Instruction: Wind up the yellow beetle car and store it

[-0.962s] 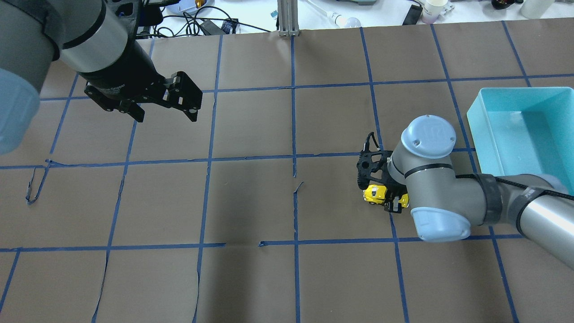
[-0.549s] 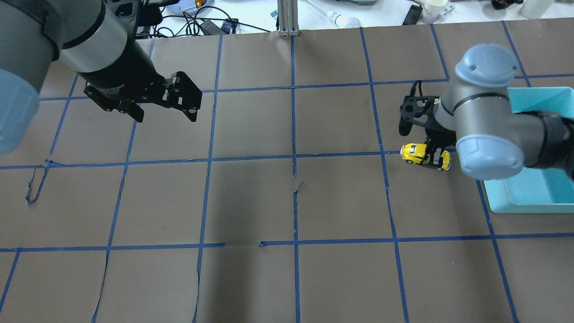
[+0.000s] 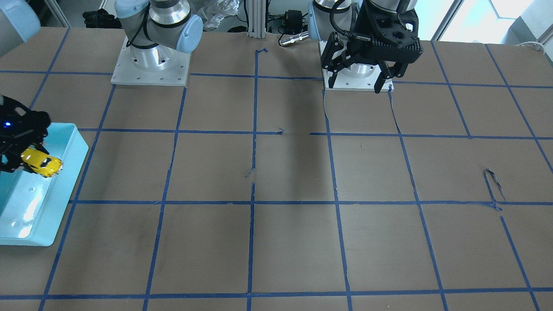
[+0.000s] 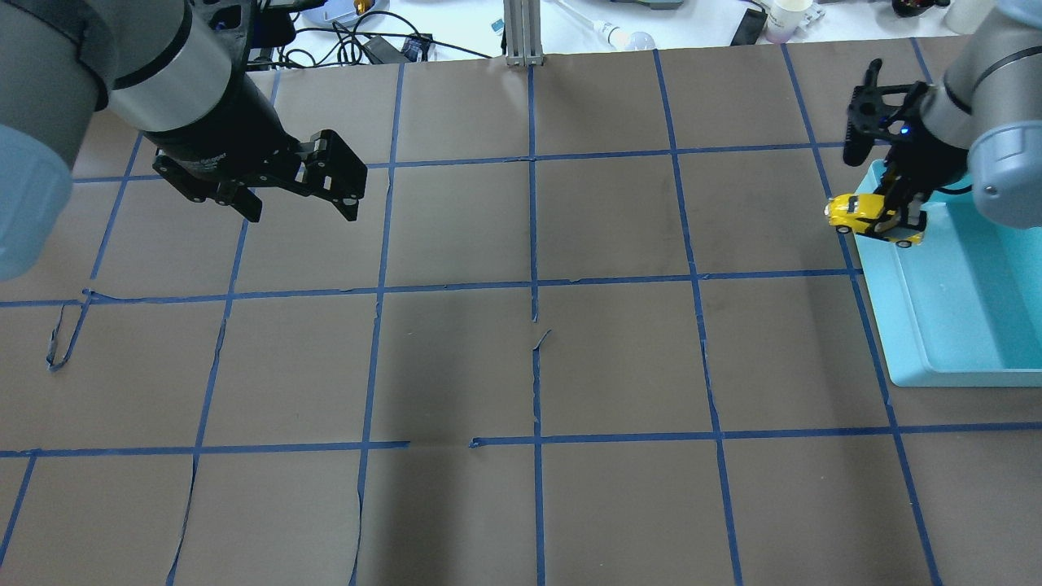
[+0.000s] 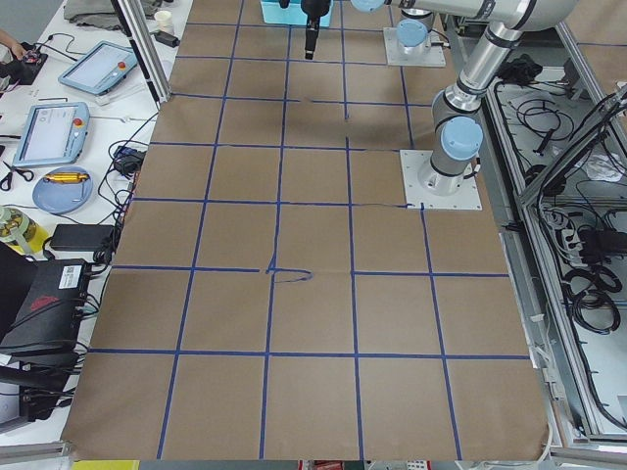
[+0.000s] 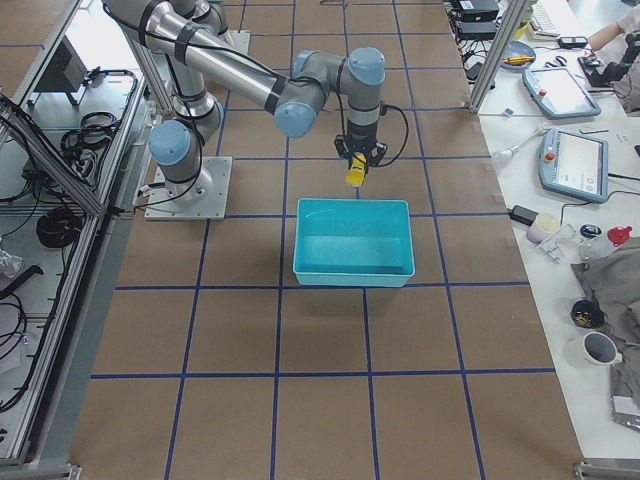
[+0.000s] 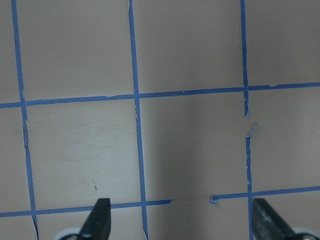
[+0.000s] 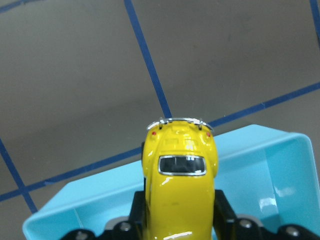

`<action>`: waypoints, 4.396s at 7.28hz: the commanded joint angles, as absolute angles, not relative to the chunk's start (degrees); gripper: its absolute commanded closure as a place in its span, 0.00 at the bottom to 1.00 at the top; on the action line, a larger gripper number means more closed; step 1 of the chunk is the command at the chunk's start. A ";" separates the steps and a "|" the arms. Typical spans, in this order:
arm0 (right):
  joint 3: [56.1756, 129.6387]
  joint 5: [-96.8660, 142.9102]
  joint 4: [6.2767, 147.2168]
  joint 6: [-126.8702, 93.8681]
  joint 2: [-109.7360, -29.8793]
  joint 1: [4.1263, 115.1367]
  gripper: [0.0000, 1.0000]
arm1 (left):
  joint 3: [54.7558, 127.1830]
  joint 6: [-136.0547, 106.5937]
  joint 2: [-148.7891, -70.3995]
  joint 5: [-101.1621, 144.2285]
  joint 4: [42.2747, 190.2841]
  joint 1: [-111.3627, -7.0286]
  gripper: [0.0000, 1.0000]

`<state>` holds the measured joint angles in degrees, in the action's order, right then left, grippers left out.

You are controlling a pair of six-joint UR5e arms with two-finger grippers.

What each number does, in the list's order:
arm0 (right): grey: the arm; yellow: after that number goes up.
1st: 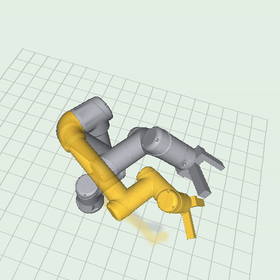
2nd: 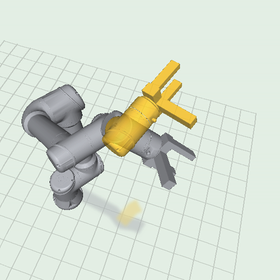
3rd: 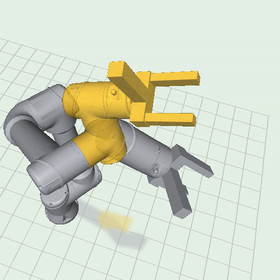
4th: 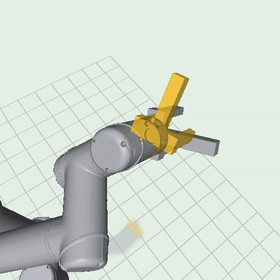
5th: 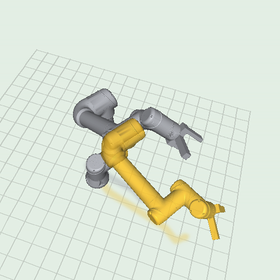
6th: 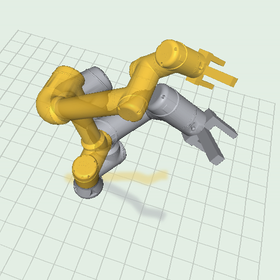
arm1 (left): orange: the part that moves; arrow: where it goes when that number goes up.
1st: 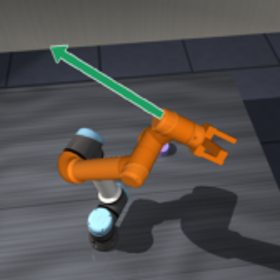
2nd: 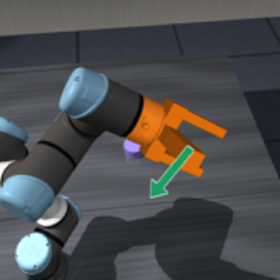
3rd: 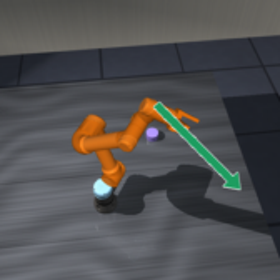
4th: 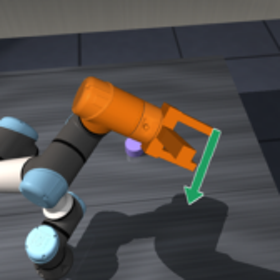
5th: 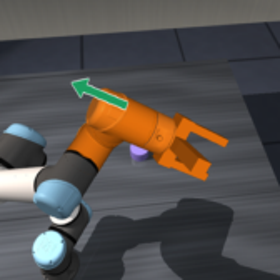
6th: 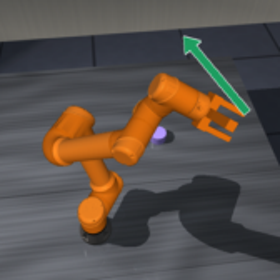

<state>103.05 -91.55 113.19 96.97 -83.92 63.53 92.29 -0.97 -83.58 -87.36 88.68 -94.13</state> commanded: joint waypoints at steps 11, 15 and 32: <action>102.13 -90.79 124.37 115.14 -68.29 55.63 0.01 | 92.29 -0.97 -83.58 -87.19 88.68 -94.04 0.00; 102.04 -91.58 122.36 99.86 -77.14 56.07 0.02 | 92.29 -0.97 -83.58 -87.28 88.68 -94.04 0.00; 98.52 -88.42 94.13 0.83 -94.04 81.37 0.00 | 92.29 -0.97 -83.58 -87.45 88.68 -94.04 0.00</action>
<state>98.45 -88.23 94.17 6.17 -94.10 78.36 92.28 -0.97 -83.59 -87.45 88.68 -94.05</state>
